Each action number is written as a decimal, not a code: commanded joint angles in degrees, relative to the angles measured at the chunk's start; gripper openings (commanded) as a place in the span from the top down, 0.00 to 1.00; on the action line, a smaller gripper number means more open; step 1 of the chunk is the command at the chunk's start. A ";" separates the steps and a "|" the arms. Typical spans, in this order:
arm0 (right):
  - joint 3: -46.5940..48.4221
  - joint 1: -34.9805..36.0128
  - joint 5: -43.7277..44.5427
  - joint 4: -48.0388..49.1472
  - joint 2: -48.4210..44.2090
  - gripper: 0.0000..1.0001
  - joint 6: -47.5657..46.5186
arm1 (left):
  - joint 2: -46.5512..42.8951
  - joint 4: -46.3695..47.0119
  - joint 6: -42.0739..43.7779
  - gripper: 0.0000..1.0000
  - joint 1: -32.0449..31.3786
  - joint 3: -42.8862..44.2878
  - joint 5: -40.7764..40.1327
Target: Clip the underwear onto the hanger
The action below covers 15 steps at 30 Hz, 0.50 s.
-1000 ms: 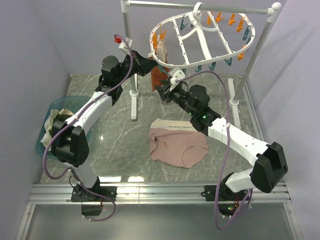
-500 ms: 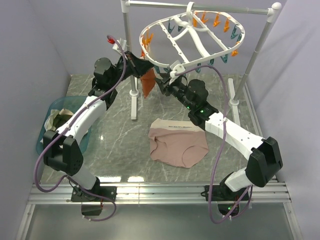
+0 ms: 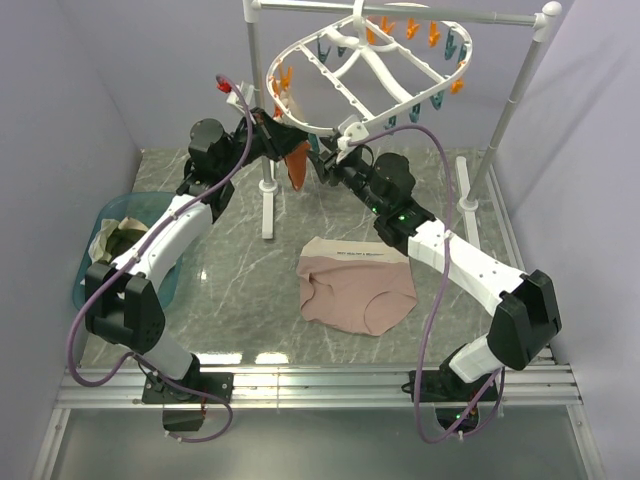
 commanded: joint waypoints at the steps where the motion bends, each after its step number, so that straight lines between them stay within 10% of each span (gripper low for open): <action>1: 3.11 -0.34 2.24 3.29 0.64 0.50 -1.64 | -2.81 -0.13 -0.18 1.00 -0.45 -0.25 2.52; 15: 4.78 -0.96 -0.05 1.53 1.96 0.71 -1.20 | -3.51 -0.56 -0.61 1.00 -0.80 -0.87 4.28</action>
